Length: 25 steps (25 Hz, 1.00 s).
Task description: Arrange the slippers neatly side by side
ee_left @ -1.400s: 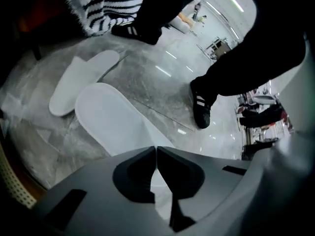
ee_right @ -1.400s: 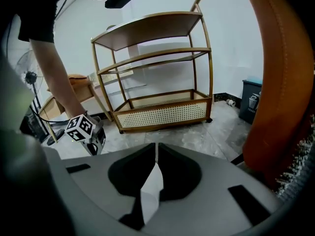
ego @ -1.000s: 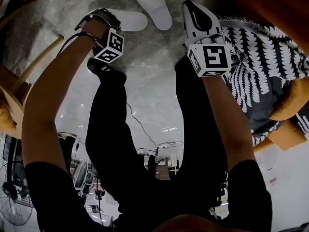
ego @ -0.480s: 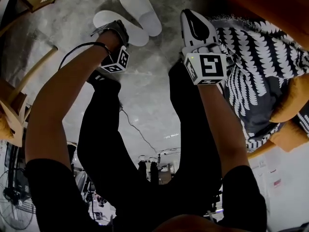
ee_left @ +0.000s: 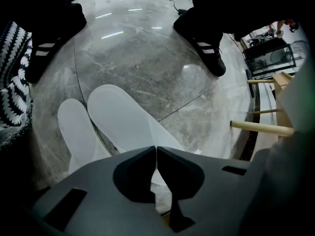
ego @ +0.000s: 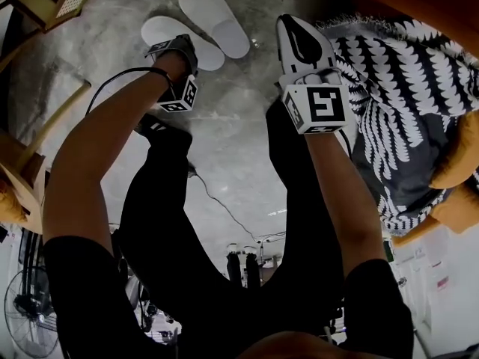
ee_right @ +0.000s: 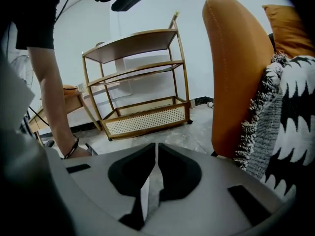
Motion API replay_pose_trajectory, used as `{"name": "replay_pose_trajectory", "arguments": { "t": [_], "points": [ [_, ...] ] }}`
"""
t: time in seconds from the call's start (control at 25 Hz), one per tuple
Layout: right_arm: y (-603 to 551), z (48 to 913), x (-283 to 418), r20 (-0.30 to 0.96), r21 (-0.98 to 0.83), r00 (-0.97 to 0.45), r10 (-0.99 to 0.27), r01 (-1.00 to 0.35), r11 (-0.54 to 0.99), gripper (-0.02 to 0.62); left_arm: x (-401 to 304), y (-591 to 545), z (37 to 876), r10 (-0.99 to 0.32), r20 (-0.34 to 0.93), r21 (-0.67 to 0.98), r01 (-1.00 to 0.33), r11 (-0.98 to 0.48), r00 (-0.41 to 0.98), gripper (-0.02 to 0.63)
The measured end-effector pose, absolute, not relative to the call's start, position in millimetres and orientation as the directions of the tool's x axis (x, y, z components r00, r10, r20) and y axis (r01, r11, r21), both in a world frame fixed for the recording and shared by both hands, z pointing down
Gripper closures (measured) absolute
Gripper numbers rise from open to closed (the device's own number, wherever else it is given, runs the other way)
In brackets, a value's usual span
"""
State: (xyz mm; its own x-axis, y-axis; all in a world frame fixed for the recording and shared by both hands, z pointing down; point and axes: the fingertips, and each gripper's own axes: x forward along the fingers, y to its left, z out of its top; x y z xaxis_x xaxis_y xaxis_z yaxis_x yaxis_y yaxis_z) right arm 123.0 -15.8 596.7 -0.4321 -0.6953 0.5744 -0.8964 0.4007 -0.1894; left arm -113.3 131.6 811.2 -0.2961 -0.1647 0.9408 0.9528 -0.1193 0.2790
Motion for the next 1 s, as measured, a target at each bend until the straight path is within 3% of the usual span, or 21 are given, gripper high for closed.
{"name": "replay_pose_trajectory", "arguments": {
  "t": [0.64,0.92,1.0],
  "points": [
    [-19,603,141,0.585,-0.191,-0.4,-0.706,-0.914,0.359,0.552,-95,110,824,-0.212,0.933,0.262,0.953,-0.155,-0.291,0.582],
    [-18,592,138,0.602,-0.179,-0.408,-0.686,-0.907,0.382,0.552,-97,118,806,-0.151,0.952,0.218,0.937,-0.272,-0.265,0.462],
    [-16,583,135,0.612,-0.178,-0.406,-0.679,-0.907,0.382,0.552,-100,125,788,-0.13,0.957,0.207,0.924,-0.322,-0.259,0.46]
  ]
}}
